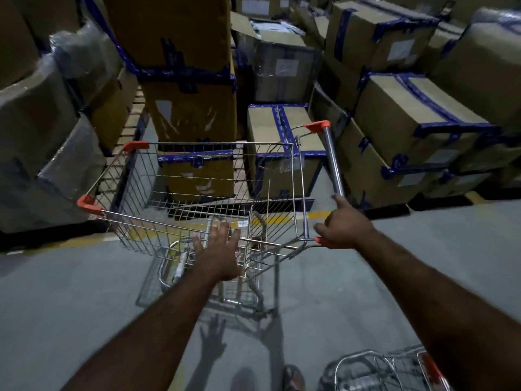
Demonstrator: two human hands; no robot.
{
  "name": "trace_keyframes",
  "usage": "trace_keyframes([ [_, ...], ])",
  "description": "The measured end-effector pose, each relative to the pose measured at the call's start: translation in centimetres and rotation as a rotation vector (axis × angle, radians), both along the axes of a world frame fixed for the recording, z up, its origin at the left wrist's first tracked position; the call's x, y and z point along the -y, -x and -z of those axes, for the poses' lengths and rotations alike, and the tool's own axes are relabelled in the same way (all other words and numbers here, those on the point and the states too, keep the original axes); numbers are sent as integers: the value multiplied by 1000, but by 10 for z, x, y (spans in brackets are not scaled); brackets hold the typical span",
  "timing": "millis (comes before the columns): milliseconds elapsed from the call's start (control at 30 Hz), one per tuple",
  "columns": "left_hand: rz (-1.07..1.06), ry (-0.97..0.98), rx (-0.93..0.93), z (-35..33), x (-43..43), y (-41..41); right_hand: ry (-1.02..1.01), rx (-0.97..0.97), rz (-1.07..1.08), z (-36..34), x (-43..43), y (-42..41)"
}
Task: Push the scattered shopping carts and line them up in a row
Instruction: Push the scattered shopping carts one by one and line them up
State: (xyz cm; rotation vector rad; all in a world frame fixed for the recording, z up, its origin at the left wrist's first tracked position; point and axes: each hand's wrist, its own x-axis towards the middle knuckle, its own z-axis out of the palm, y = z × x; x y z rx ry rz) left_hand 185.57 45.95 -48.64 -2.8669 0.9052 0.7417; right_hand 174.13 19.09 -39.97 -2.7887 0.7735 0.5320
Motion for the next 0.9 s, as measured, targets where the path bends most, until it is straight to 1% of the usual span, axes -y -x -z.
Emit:
trace_keyframes([
  [67, -53, -35, -87, -12, 3, -8, 78, 40, -40, 1, -18, 8],
  [133, -44, 16, -161, -29, 13, -14, 158, 84, -58, 1, -44, 17],
  [200, -37, 175, -190, -48, 30, -13, 190, 88, -75, 1, -77, 25],
  [267, -47, 344, -212, -72, 54, -4, 179, 104, -113, 1, -111, 31],
  [300, -43, 408, -227, -84, 66, 3, 152, 111, -141, -1, -126, 36],
  [367, -19, 470, -248, -102, 88, 21, 72, 94, -232, -6, -153, 46],
  [467, 6, 471, -283, -106, 106, 45, -123, 96, -372, -19, -183, 62],
  [533, -1, 434, -265, -100, 105, 59, -296, 178, -382, -20, -191, 69],
  [567, 4, 396, -219, -96, 101, 63, -326, 226, -375, -18, -190, 73],
  [667, 6, 314, -109, -90, 75, 71, -296, 344, -343, -20, -175, 90],
  [800, -27, 335, -105, -79, 30, 82, -123, 405, -282, -24, -155, 114],
  [900, -67, 341, 15, -76, -11, 112, -44, 478, -313, -24, -152, 123],
])
